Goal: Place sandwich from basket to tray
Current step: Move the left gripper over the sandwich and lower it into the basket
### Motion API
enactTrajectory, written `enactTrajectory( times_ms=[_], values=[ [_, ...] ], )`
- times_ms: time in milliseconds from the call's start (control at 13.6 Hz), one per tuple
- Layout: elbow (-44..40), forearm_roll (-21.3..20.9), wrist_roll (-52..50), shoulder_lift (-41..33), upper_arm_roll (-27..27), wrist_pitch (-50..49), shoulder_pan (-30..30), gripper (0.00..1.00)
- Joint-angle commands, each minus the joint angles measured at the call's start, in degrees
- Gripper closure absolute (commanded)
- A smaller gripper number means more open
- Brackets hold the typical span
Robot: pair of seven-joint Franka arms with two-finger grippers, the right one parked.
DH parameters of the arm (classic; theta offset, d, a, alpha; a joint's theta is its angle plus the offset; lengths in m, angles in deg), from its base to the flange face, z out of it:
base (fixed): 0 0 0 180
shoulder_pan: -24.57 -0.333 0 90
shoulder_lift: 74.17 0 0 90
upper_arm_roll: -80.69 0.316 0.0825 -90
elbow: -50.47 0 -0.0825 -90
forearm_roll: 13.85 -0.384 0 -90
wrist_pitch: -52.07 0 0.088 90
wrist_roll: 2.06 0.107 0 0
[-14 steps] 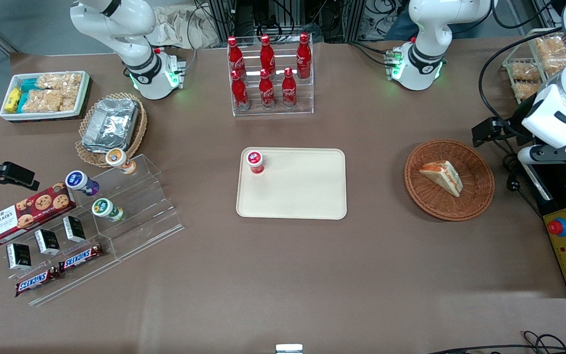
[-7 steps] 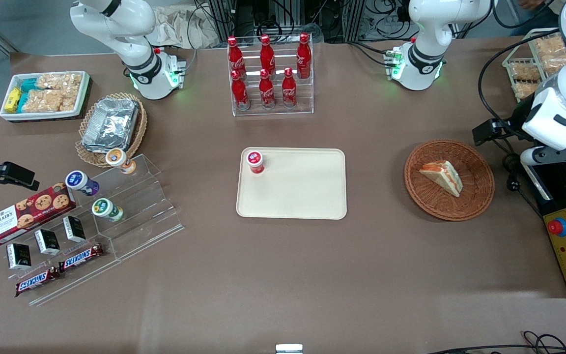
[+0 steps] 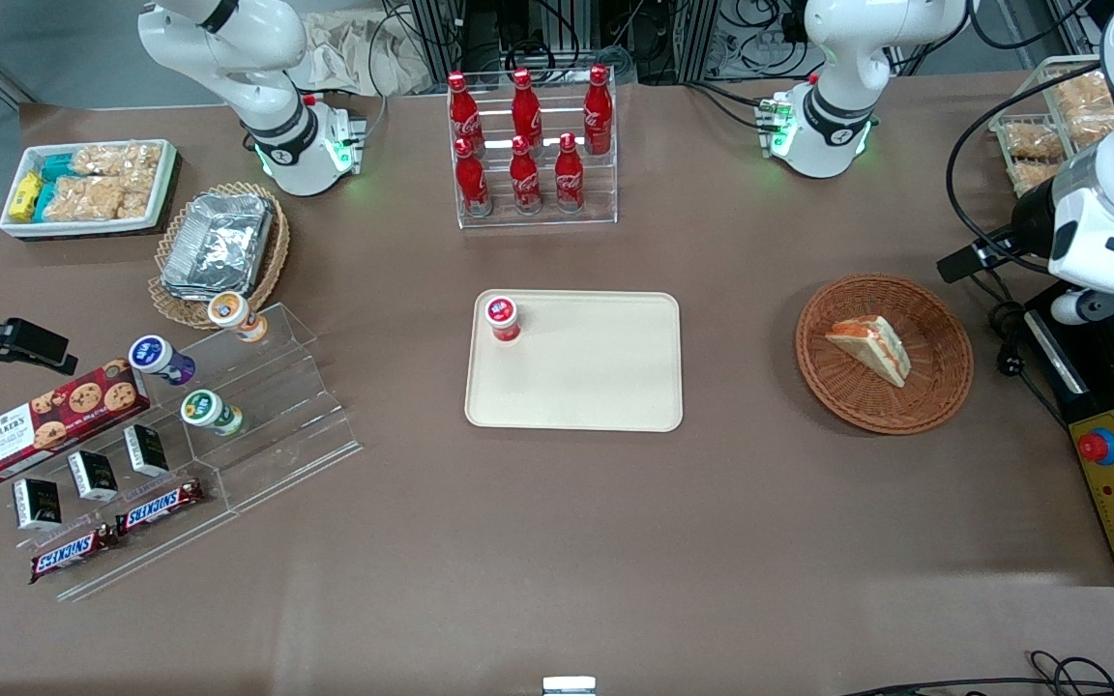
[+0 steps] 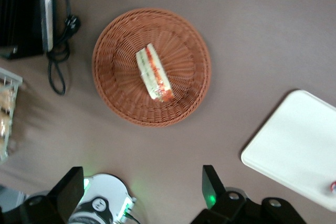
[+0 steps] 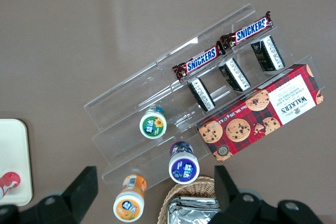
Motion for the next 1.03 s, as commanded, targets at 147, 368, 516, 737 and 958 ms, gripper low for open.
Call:
enactTrajectory(
  times_ms=[147,368,516,737,958],
  values=[
    [15.33,-0.68,-5.09,-8.83,-0.28,10.85,-2.88,0.00],
    [19.23,-1.12,-5.18,-9.56,-0.19,15.53,-3.32,0.00],
    [23.78,-1.30,-6.14,-9.55,-0.28,19.90,-3.59,0.00],
    [32.22,-1.30,-8.25,-8.07,-0.45,29.74,-3.50,0.00],
    [33.91,-2.26,-12.21,-1.84,-0.63,35.12,-3.06,0.00]
  ],
)
